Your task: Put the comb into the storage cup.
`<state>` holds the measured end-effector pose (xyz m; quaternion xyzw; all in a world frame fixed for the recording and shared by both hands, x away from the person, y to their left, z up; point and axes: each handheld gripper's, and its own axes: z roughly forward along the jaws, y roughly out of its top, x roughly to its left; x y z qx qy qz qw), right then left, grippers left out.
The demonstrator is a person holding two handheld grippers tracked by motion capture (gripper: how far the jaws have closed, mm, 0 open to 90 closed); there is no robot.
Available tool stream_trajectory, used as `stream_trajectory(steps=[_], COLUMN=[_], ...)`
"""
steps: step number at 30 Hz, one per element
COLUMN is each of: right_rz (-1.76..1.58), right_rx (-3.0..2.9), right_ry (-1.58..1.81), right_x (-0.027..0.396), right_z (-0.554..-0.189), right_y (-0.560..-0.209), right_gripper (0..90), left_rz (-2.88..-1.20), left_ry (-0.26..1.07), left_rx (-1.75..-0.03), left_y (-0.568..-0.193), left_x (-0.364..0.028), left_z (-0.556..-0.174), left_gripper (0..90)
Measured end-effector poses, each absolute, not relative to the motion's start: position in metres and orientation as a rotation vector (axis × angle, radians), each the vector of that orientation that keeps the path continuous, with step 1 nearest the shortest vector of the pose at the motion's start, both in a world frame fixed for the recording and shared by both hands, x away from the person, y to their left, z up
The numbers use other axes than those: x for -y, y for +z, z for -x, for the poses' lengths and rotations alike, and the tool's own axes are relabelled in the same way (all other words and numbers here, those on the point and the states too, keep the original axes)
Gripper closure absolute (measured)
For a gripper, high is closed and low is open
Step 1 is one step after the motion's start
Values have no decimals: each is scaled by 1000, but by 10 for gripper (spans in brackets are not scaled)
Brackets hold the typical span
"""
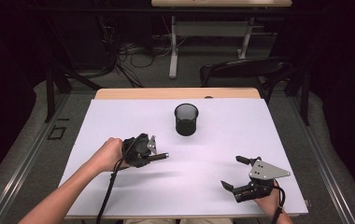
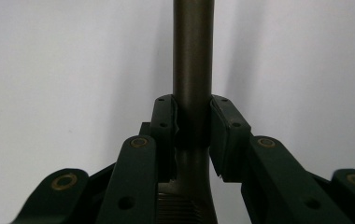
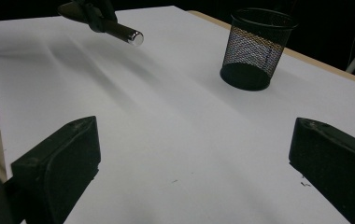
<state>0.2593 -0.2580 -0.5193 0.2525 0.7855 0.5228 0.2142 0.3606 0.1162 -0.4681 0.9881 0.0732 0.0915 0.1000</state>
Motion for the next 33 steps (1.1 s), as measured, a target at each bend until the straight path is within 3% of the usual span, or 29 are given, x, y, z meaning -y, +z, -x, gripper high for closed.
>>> stream_trajectory(steps=[33], right_rz=[-684], right_rx=[-2321], right_ry=[1333], right_x=[240], right_z=[-261], right_y=[-521], right_gripper=[18], left_rz=[-2962], left_ry=[258], left_rx=[45], left_y=[-462], left_x=[-67], left_z=[-363], left_gripper=[728])
